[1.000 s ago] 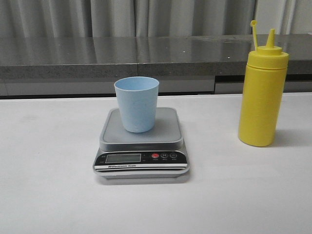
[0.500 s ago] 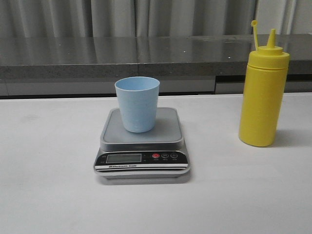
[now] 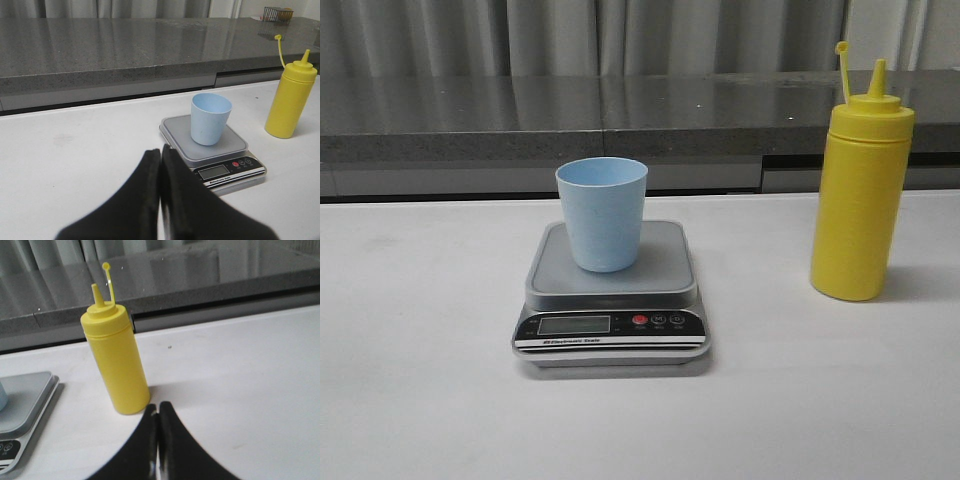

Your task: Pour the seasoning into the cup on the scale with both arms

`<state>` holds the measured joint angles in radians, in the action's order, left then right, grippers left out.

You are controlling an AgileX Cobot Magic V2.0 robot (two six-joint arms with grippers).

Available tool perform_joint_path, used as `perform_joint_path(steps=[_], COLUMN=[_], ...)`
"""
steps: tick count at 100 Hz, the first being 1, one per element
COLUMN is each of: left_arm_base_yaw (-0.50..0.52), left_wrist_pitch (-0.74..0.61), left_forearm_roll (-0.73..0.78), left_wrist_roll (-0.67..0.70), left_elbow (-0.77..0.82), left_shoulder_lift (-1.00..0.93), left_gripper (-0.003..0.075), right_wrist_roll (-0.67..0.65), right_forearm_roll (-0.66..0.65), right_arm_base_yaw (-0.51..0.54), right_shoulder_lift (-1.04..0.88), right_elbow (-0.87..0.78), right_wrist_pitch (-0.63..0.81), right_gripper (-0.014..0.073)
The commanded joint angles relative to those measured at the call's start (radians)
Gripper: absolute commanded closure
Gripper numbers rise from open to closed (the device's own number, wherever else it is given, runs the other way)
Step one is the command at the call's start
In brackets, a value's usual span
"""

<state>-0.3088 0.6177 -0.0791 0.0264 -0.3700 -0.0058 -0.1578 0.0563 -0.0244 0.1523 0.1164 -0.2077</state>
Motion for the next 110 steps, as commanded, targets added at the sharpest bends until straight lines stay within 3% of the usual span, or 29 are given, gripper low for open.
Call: perform_joint_path(steps=[1,8,25,32,65,110], left_arm_base_yaw=[0.001,0.001,0.001,0.001,0.001,0.001], left_wrist_pitch=[-0.078,-0.078,-0.078,-0.078,-0.078,-0.078], left_forearm_roll=[-0.007,-0.007,-0.007,-0.007,-0.007,-0.007], left_wrist_roll=[0.009,0.009,0.009,0.009,0.009,0.009], left_elbow=[-0.027,-0.027,-0.027,-0.027,-0.027,-0.027], left_shoulder_lift=[-0.017,-0.017,-0.017,-0.017,-0.017,-0.017], left_gripper=[0.0741,0.0741,0.0741,0.0741,0.0741,0.0741], right_wrist_roll=[-0.003,-0.003,-0.001,0.002,0.001,0.002], right_forearm_roll=[0.004,0.004,-0.008,-0.025,-0.225,-0.203], right_arm_base_yaw=[-0.01,-0.016,-0.035,-0.052,-0.136,-0.134], right_shoulder_lift=[0.112,0.188,0.353,0.417,0.769,1.299], right_elbow=[0.088,0.124,0.161,0.161,0.161,0.189], right_wrist_pitch=[0.062,0.081,0.217,0.307,0.75,1.214], right_gripper=[0.0592,0.0485,0.0071,-0.0021,-0.0041,-0.0041])
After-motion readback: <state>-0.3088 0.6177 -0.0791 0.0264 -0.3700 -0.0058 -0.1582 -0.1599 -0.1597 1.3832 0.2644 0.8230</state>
